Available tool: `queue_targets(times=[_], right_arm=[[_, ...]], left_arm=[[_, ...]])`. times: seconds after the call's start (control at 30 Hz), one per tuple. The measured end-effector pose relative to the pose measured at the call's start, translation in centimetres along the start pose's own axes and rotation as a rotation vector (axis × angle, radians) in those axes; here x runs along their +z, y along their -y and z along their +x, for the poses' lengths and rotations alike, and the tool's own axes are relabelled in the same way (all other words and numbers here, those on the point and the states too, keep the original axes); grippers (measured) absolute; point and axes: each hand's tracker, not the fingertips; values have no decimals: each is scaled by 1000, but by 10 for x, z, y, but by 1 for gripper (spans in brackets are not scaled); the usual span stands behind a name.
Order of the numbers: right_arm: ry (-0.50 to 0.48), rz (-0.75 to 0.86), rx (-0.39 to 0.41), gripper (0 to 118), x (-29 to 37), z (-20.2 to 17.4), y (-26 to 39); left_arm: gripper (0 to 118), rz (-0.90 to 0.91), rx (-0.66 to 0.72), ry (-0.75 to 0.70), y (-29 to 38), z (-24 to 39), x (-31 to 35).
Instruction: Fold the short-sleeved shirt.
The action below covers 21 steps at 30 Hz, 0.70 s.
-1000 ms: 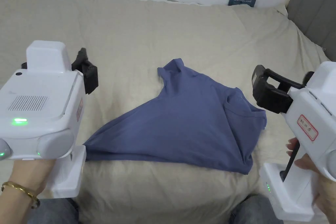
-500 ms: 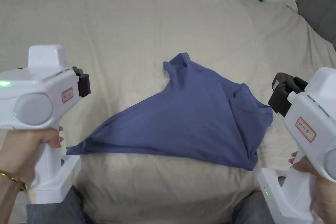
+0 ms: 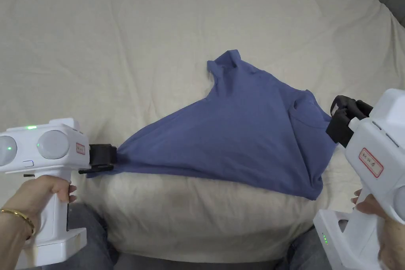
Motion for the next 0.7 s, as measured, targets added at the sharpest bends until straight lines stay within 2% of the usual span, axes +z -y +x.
queue_targets(times=[0.03, 0.13, 0.2, 0.27, 0.3, 0.47, 0.57, 0.6, 0.63, 0.7], right_arm=[[-1, -4, 0, 1, -1, 0, 1], [-2, -16, 0, 1, -3, -1, 3], [-3, -23, -1, 1, -4, -2, 4], [-2, -27, -1, 1, -5, -3, 5], [-1, -31, 0, 1, -5, -3, 5], [-10, -58, 7, 1, -15, 1, -3], [-41, -83, 56, 2, -30, 5, -24], [-52, -95, 72, 8, -39, 6, -32], [-77, -128, 94, 31, -51, 7, -42], [-96, -158, 93, 88, -77, 9, -61]], left_arm=[[107, -4, 3, 2, 3, -1, -3], [63, -14, 27, 22, 4, 0, -10], [43, -15, 46, 100, 6, 2, -12], [19, -5, 34, 108, 5, 5, -15], [12, 2, 27, 118, 5, 6, -15], [9, 61, 84, 124, 4, 4, 3], [9, 158, 114, 159, 0, 0, 29], [9, 185, 109, 161, 0, 2, 38], [9, 214, 102, 167, -2, 4, 45], [9, 236, 103, 169, -4, 7, 55]])
